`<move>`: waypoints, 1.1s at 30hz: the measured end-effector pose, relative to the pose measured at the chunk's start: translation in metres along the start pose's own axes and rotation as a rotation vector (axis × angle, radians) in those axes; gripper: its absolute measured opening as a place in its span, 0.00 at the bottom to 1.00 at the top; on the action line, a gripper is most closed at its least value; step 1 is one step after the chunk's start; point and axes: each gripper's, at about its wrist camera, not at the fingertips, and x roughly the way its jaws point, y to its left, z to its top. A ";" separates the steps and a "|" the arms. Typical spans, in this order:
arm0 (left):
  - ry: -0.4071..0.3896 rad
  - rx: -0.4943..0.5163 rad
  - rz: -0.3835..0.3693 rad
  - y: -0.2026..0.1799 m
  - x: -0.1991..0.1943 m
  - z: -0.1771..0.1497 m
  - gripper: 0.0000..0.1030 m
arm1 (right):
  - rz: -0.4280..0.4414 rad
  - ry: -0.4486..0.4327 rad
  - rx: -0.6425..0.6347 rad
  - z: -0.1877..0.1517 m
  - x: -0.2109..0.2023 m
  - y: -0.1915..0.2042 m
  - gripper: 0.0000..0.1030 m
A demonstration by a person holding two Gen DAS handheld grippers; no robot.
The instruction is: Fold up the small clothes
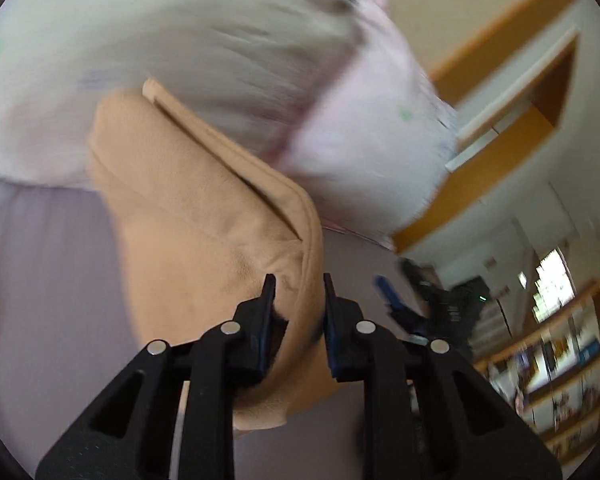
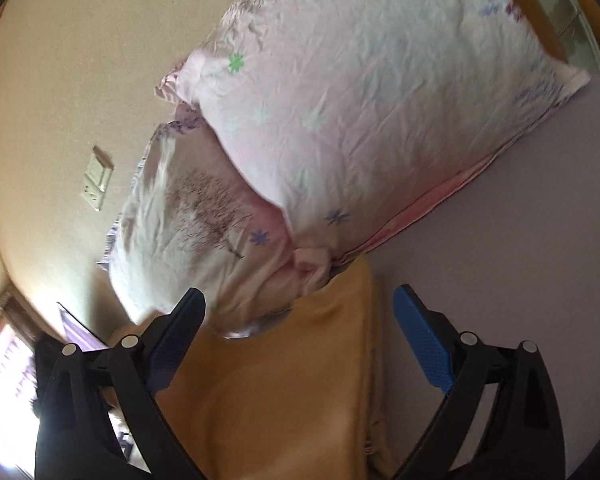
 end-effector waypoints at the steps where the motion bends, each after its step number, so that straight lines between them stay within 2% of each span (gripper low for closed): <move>1: 0.032 0.010 -0.031 -0.011 0.020 0.000 0.24 | -0.024 0.009 -0.017 0.000 0.001 -0.002 0.94; 2: 0.089 0.021 -0.079 -0.025 0.050 -0.002 0.25 | -0.059 0.027 -0.037 0.001 0.003 -0.005 0.94; 4: 0.155 0.012 -0.179 -0.039 0.084 -0.007 0.26 | -0.099 0.051 -0.037 0.000 0.006 -0.013 0.94; 6: 0.176 -0.019 -0.304 -0.044 0.090 -0.013 0.27 | -0.103 0.083 -0.008 0.001 0.008 -0.022 0.94; 7: 0.156 -0.004 -0.321 -0.045 0.082 -0.015 0.32 | -0.096 0.101 0.010 0.001 0.009 -0.025 0.94; 8: 0.121 0.029 -0.301 -0.043 0.068 -0.016 0.35 | -0.086 0.115 0.025 0.001 0.010 -0.027 0.94; 9: 0.083 0.057 -0.249 -0.039 0.055 -0.018 0.43 | -0.074 0.135 0.038 0.001 0.012 -0.029 0.94; 10: 0.039 0.077 -0.152 -0.030 0.039 -0.021 0.46 | -0.063 0.160 0.049 0.000 0.015 -0.030 0.94; 11: 0.023 0.079 -0.094 -0.022 0.030 -0.022 0.50 | -0.058 0.200 0.056 -0.002 0.020 -0.031 0.94; 13: 0.028 0.063 0.047 0.005 0.015 -0.029 0.52 | -0.059 0.272 0.042 -0.008 0.031 -0.029 0.94; 16: 0.096 0.009 0.174 0.045 0.011 -0.044 0.59 | -0.076 0.369 0.006 -0.020 0.048 -0.022 0.94; 19: 0.170 -0.049 0.202 0.066 0.019 -0.061 0.63 | -0.059 0.445 -0.001 -0.030 0.060 -0.020 0.90; 20: 0.197 -0.060 0.194 0.070 0.023 -0.068 0.64 | -0.053 0.462 0.002 -0.032 0.063 -0.020 0.82; 22: 0.212 -0.067 0.178 0.070 0.029 -0.074 0.69 | -0.048 0.463 0.004 -0.034 0.063 -0.021 0.75; 24: 0.225 -0.068 0.164 0.068 0.039 -0.078 0.71 | -0.009 0.510 0.034 -0.039 0.068 -0.026 0.47; 26: 0.218 -0.080 0.140 0.065 0.044 -0.083 0.73 | 0.005 0.511 0.049 -0.041 0.068 -0.027 0.44; 29: 0.181 -0.061 0.127 0.065 0.042 -0.091 0.51 | 0.045 0.480 0.036 -0.043 0.064 -0.023 0.35; 30: 0.181 -0.055 0.117 0.065 0.040 -0.090 0.39 | 0.070 0.465 0.028 -0.043 0.062 -0.019 0.34; 31: 0.178 -0.051 0.106 0.064 0.035 -0.087 0.32 | 0.104 0.451 0.025 -0.042 0.061 -0.014 0.34; 33: 0.154 -0.054 0.080 0.071 0.018 -0.084 0.30 | 0.207 0.445 0.023 -0.045 0.060 -0.001 0.33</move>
